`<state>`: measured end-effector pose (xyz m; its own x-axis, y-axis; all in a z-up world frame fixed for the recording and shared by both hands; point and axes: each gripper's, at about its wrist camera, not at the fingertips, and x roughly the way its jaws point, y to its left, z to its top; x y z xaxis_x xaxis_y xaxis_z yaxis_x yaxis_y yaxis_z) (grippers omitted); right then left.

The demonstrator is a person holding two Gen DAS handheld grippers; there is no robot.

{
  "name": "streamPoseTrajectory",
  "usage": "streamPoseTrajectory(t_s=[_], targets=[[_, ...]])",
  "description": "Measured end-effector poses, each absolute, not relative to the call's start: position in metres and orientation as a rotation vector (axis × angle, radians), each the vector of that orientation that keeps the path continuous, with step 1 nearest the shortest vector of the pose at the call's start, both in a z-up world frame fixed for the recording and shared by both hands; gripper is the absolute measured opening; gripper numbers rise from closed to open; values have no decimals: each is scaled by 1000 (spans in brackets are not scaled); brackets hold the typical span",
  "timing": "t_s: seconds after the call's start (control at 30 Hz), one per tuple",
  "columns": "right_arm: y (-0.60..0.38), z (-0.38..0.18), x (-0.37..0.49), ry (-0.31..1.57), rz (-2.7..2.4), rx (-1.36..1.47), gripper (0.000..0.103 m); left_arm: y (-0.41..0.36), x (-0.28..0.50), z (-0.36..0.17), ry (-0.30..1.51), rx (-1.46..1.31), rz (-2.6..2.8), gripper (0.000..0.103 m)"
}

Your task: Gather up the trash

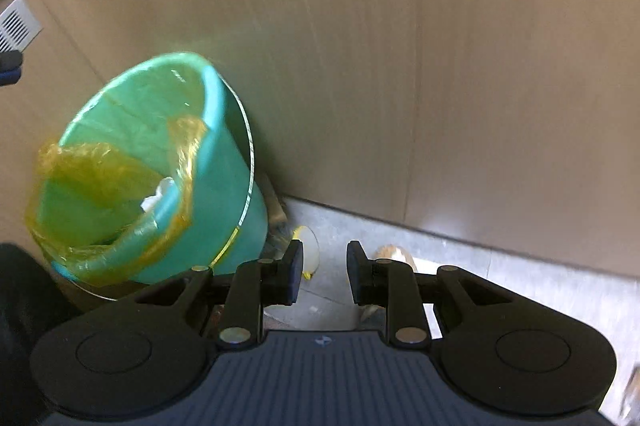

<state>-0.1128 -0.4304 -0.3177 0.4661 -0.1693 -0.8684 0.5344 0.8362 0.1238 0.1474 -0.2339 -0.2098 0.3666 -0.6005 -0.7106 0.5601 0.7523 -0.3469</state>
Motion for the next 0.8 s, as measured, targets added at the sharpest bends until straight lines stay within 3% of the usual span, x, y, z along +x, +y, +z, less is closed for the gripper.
streamPoseTrajectory(t_s=[0.1, 0.23, 0.37, 0.47, 0.63, 0.8], targets=[[-410, -333, -118, 981, -436, 342, 24, -222, 136, -215, 928, -29, -780, 18], [-393, -366, -100, 1015, -390, 158, 35, -206, 137, -221, 921, -24, -776, 18], [-407, -408, -66, 1063, -289, 146, 39, -215, 148, -233, 906, -6, -761, 18], [-415, -463, -38, 1120, -226, 31, 46, -227, 158, -247, 900, -21, -719, 18], [-419, -576, -7, 1220, -84, -135, 46, -249, 182, -265, 907, 17, -637, 18], [-406, -652, 11, 1193, -4, -248, 46, -255, 200, -275, 910, 16, -524, 18]])
